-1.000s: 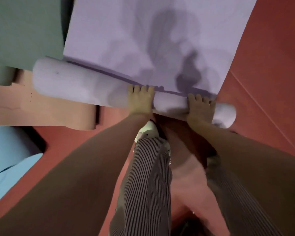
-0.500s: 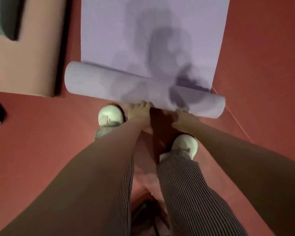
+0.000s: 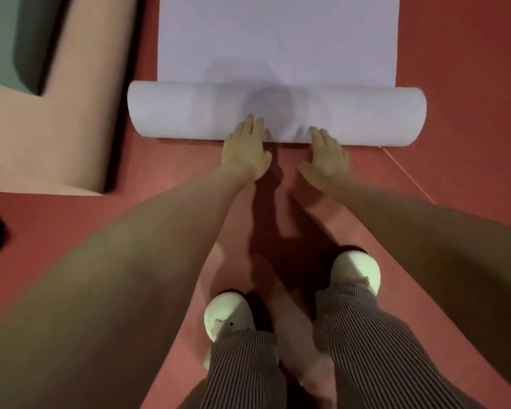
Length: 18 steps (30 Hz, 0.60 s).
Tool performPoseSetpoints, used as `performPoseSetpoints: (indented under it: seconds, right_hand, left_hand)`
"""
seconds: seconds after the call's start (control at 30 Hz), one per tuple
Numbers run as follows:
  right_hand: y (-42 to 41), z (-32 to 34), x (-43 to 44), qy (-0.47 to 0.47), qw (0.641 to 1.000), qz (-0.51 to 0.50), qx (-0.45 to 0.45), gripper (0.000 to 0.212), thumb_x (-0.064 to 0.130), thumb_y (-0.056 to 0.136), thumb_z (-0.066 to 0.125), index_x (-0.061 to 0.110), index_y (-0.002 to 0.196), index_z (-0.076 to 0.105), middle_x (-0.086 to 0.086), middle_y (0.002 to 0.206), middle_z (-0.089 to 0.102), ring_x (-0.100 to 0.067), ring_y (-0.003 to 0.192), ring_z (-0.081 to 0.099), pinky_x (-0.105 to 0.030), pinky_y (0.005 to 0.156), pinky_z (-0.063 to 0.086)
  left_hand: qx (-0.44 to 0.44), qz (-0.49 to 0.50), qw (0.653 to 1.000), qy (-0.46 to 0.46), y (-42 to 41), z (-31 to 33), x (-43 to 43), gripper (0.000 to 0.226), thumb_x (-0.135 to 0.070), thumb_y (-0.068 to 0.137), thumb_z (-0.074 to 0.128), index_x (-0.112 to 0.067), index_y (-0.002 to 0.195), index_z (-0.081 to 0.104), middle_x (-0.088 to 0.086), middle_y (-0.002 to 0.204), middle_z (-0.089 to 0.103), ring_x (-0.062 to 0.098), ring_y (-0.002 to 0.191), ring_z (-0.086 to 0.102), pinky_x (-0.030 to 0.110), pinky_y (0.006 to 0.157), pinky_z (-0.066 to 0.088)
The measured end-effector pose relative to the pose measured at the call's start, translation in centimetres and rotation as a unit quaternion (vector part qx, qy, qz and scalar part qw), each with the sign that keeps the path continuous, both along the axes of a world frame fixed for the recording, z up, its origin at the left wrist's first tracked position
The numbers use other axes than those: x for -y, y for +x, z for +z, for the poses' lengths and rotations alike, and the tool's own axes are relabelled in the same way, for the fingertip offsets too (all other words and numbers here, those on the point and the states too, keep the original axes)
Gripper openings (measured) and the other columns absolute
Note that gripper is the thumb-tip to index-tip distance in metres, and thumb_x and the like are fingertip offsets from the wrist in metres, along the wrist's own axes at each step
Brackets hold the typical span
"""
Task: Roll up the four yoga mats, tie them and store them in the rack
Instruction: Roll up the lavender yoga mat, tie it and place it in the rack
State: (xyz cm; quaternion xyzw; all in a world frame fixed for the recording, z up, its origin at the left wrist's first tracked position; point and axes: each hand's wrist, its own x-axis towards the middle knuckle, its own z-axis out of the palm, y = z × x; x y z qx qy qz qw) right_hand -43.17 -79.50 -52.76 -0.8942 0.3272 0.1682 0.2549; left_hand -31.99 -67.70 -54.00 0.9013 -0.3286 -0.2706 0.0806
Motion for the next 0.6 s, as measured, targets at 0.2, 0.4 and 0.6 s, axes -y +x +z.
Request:
performPoseSetpoints:
  seconds: [0.2, 0.4, 0.6]
  right_hand:
    - [5.1, -5.9, 0.2, -0.097, 0.993, 0.071, 0.012, 0.063, 0.032, 0.098, 0.036, 0.018, 0.152, 0.005, -0.004, 0.158, 0.009, -0.020, 0.146, 0.002, -0.043, 0.115, -0.003]
    - [4.6, -10.6, 1.0, -0.207, 0.960, 0.149, 0.113, 0.052, 0.036, 0.100, 0.030, 0.008, 0.144, 0.029, -0.015, 0.119, 0.058, -0.034, 0.111, 0.050, -0.042, 0.094, 0.029]
    - [0.5, -14.3, -1.3, -0.274, 0.891, 0.121, 0.342, 0.025, 0.026, 0.086, 0.050, 0.008, 0.074, 0.064, -0.013, 0.082, 0.060, -0.031, 0.076, 0.055, -0.034, 0.069, 0.029]
  left_hand:
    - [0.060, -0.001, 0.997, -0.050, 3.5, -5.0, 0.5, 0.064, -0.031, 0.099, 0.039, -0.010, 0.152, 0.009, 0.011, 0.155, 0.025, 0.025, 0.142, 0.022, 0.037, 0.113, 0.019]
    - [0.219, 0.003, 0.969, -0.111, 1.6, -10.6, -0.7, 0.049, -0.028, 0.100, 0.032, -0.006, 0.142, 0.040, 0.015, 0.114, 0.058, 0.035, 0.102, 0.052, 0.041, 0.083, 0.035]
    - [0.286, 0.053, 0.920, -0.262, -2.7, -13.9, -2.3, 0.022, -0.021, 0.082, 0.047, -0.004, 0.074, 0.060, 0.014, 0.096, 0.065, 0.029, 0.092, 0.053, 0.033, 0.074, 0.026]
